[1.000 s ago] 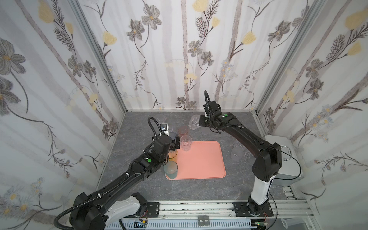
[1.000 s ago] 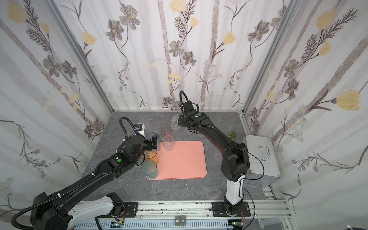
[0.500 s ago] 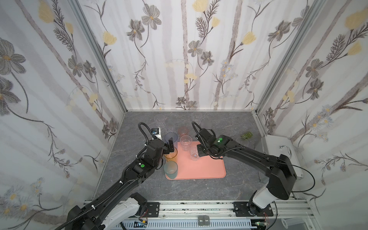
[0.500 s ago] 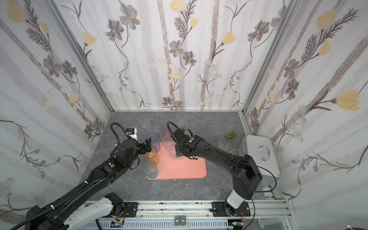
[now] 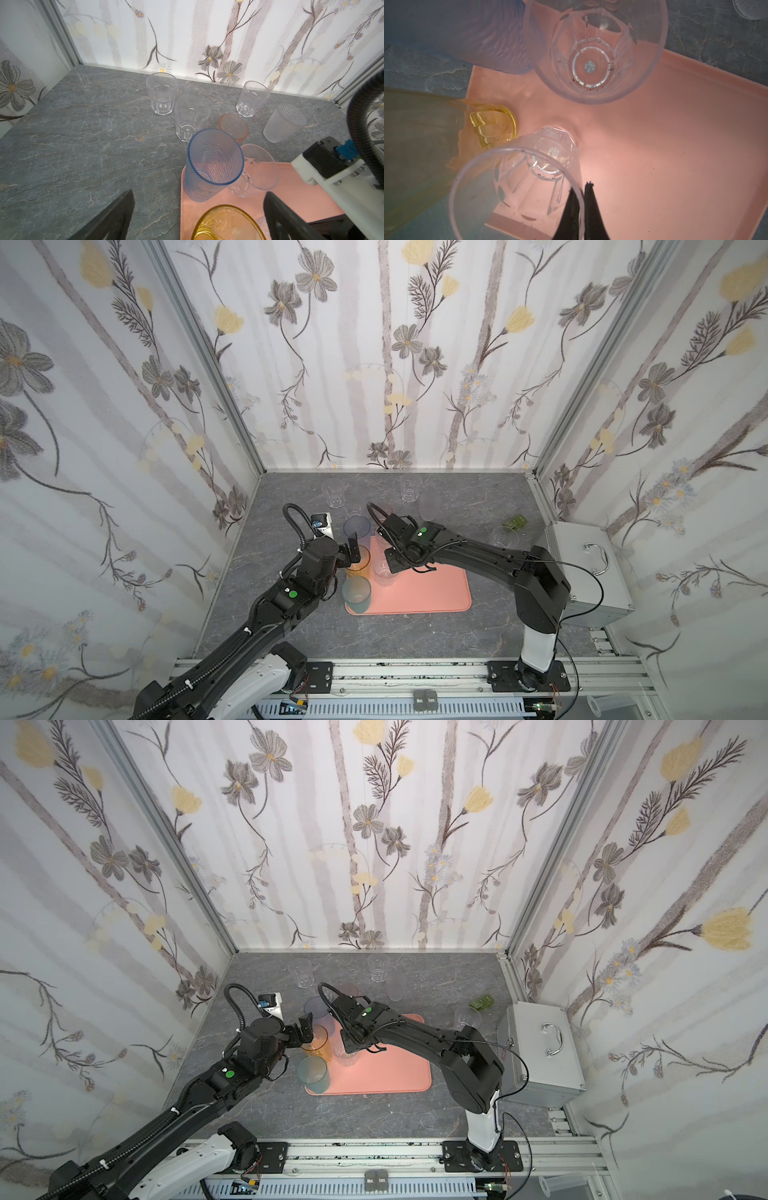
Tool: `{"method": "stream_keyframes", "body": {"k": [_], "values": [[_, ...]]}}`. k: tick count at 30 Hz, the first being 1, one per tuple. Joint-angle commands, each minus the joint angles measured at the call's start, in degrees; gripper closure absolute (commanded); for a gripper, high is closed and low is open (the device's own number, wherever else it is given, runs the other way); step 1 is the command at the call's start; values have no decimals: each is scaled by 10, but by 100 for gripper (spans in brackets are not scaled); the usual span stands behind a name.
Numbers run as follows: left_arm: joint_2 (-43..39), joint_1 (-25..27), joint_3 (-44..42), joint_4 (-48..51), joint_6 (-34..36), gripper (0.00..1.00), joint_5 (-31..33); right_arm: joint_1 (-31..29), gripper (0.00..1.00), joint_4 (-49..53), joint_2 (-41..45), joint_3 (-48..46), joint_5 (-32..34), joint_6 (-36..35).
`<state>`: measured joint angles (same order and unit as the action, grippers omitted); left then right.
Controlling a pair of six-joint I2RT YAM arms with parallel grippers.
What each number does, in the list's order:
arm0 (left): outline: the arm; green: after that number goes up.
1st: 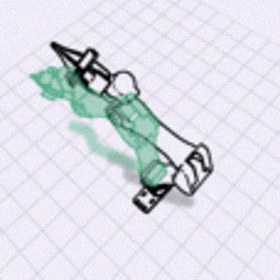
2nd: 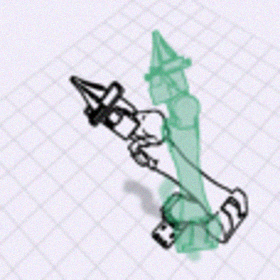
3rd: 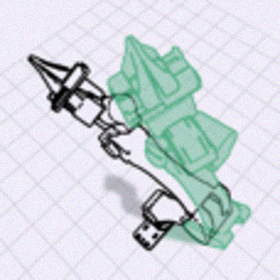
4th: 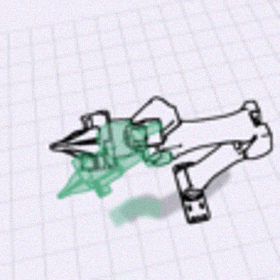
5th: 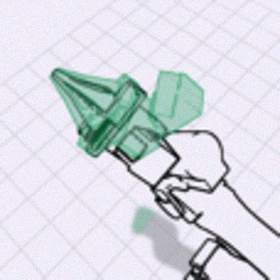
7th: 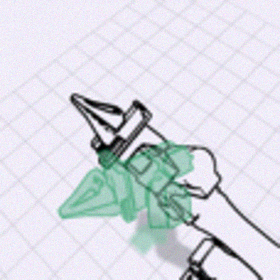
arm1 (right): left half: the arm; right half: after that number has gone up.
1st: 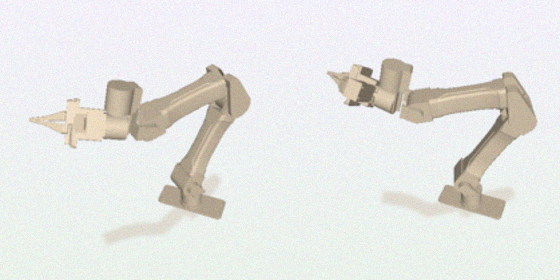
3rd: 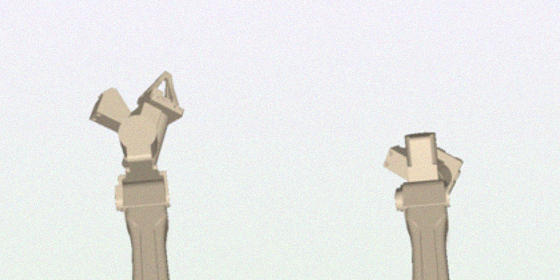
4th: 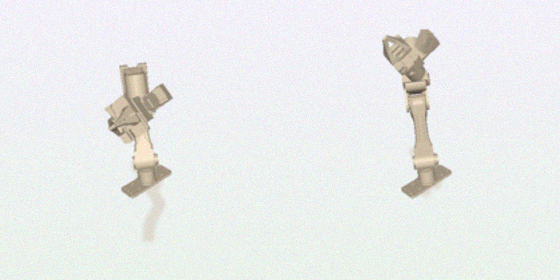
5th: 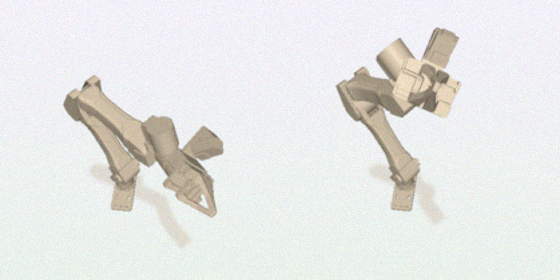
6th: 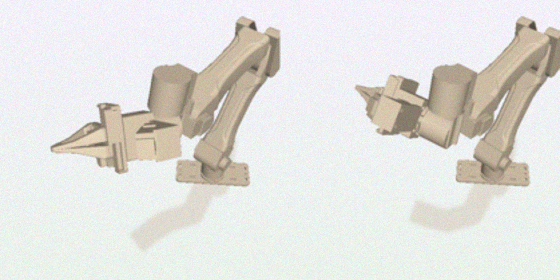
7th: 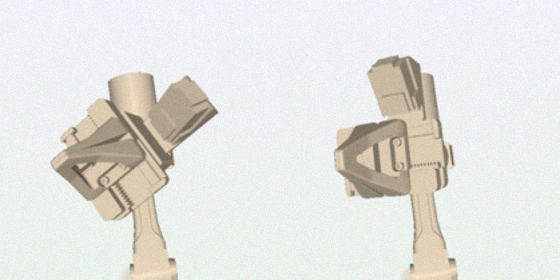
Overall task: Place the glasses into the tray
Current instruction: 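Set the second clear glass on the tray beside the first and release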
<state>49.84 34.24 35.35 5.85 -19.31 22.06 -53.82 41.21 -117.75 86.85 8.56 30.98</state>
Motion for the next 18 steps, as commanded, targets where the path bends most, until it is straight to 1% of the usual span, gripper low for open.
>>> {"method": "stream_keyframes", "body": {"k": [1, 7, 13, 15, 18], "values": [[6, -1, 1, -5, -10, 0, 6, 7, 98, -1, -10, 11, 15, -11], [12, 0, 7, -5, -4, 0, 5, 20, 98, -4, -20, 14, 15, -16], [11, -1, 3, -5, -6, 0, 4, 19, 95, -11, -27, 15, 2, -14], [12, 0, 2, -5, -6, 0, 4, 20, 92, -10, -27, 15, 4, -13], [15, -1, 5, -5, -6, 0, 6, 20, 80, -6, -19, 21, 3, -13]]}}
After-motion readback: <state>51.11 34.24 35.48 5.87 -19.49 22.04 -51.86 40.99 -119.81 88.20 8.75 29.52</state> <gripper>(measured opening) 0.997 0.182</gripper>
